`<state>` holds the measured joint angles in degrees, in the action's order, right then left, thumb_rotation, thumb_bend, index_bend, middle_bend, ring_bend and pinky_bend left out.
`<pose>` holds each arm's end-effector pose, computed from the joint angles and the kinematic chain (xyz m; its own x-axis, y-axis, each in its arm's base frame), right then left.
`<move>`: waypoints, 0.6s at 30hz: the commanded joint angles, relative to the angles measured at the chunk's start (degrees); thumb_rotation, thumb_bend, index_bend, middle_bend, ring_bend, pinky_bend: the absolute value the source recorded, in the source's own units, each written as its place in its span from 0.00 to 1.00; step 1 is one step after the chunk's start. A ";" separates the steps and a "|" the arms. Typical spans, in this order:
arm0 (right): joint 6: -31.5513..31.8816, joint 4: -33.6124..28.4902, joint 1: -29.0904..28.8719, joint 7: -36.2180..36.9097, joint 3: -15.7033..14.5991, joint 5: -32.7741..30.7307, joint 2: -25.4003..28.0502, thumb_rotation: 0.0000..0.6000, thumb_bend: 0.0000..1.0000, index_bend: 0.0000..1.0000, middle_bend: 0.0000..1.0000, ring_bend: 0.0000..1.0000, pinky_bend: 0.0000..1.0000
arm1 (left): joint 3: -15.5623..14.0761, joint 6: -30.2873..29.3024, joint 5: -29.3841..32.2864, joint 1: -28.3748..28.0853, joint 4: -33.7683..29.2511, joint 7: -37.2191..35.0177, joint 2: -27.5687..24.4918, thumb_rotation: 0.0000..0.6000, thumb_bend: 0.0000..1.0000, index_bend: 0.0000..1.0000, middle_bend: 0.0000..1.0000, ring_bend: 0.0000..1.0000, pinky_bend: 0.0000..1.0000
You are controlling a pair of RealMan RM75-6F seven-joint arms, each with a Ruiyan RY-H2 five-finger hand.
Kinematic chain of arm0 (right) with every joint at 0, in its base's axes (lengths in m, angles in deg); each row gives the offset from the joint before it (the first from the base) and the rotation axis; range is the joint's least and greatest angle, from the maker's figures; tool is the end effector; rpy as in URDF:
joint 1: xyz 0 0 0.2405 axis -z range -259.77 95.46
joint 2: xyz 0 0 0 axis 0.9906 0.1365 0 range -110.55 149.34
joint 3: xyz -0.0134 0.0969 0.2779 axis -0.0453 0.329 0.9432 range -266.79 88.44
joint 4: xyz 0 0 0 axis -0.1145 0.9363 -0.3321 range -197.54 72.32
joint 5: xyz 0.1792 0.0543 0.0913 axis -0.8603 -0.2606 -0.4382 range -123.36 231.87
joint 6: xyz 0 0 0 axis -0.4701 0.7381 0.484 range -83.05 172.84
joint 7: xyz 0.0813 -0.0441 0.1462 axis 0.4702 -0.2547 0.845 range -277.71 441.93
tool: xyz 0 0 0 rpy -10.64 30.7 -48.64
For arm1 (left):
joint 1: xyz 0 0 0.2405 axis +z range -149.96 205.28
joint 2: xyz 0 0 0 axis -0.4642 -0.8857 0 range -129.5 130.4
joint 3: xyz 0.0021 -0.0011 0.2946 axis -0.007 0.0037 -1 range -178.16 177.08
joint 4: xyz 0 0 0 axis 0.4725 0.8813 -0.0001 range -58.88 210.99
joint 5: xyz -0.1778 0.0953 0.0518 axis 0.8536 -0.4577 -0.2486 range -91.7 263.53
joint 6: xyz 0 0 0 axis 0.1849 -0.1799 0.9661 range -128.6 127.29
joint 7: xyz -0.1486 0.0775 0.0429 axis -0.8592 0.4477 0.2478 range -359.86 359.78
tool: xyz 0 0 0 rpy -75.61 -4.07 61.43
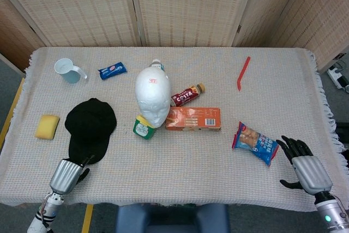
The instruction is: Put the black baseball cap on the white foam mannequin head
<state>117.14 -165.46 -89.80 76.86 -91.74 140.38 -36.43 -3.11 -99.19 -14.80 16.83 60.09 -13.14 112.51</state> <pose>-0.3296 -0.1984 0.1609 0.4455 -0.2943 0.8455 -0.8926 -0.0739 0.4447 -0.3566 0.2355 -0.0145 0.5783 -0.1893 0.7935 0.6974 -0.3900 -0.6013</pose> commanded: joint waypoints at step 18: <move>3.36 1.05 0.64 7.88 -0.68 5.08 0.80 1.00 0.03 0.00 0.00 0.00 0.00 | -1.62 4.55 2.84 -0.80 6.89 1.19 2.46 1.00 0.32 0.38 1.00 1.00 1.00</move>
<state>120.63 -164.43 -89.12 84.63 -92.29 145.33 -35.74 -4.69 -94.70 -12.05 16.15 66.85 -12.07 114.91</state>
